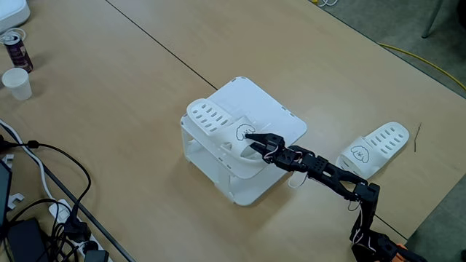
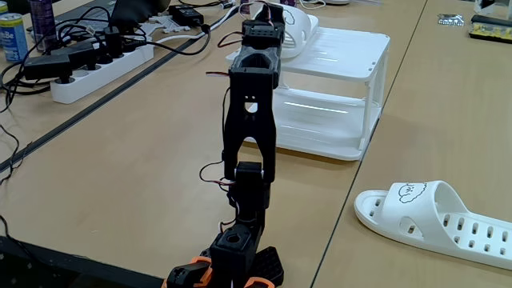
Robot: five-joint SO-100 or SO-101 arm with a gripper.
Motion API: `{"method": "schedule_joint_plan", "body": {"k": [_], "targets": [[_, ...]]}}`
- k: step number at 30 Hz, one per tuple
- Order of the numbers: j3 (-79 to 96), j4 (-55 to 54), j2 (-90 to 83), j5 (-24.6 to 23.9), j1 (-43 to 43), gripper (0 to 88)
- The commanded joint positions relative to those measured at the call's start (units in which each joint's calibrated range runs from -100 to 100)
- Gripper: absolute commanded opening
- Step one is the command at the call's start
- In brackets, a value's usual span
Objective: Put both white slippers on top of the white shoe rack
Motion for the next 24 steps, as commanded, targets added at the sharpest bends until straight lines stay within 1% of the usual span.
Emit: {"method": "schedule_joint_plan", "body": {"k": [1, 2, 4, 11, 17, 21, 24], "targets": [[-0.96, -0.45, -5.81, 0.42, 0.01, 16.2], [-0.96, -0.45, -5.81, 0.42, 0.01, 19.2], [-0.87, -0.45, -5.98, 0.42, 0.09, 21.8], [-0.42, -0.28, -8.25, 0.42, 0.50, 21.7], [9.23, -0.28, -16.83, 0.42, 0.59, 21.7], [17.62, -0.28, -23.40, 0.42, 3.55, 21.7], [22.49, -0.28, -27.77, 0.42, 8.64, 21.7]]}}
